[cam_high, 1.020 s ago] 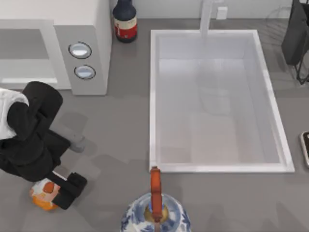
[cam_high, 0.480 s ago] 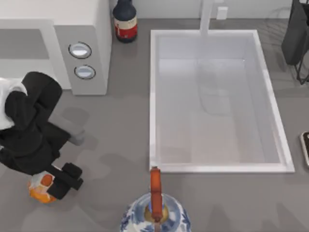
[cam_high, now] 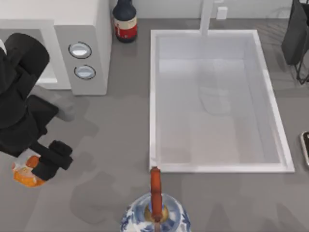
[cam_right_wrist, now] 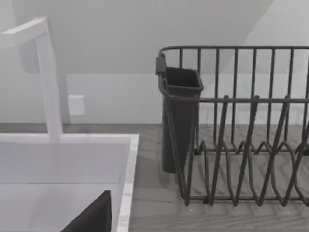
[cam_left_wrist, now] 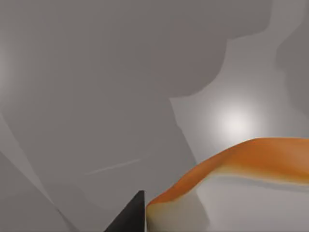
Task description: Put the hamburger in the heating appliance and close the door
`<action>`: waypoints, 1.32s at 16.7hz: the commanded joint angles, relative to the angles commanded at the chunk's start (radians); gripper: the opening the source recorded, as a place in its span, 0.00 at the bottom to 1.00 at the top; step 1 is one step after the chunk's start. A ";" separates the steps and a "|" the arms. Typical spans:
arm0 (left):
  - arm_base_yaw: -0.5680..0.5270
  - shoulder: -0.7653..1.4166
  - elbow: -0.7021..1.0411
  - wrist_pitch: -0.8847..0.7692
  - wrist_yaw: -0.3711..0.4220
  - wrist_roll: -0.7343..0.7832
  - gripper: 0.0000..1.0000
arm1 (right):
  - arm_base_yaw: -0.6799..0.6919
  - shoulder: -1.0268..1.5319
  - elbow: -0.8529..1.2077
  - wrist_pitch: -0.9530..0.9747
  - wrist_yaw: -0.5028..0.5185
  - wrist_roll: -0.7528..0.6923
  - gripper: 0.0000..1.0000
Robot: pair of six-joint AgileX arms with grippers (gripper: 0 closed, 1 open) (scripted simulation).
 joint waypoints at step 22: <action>0.457 0.391 -0.089 1.262 0.125 -0.038 0.00 | 0.000 0.000 0.000 0.000 0.000 0.000 1.00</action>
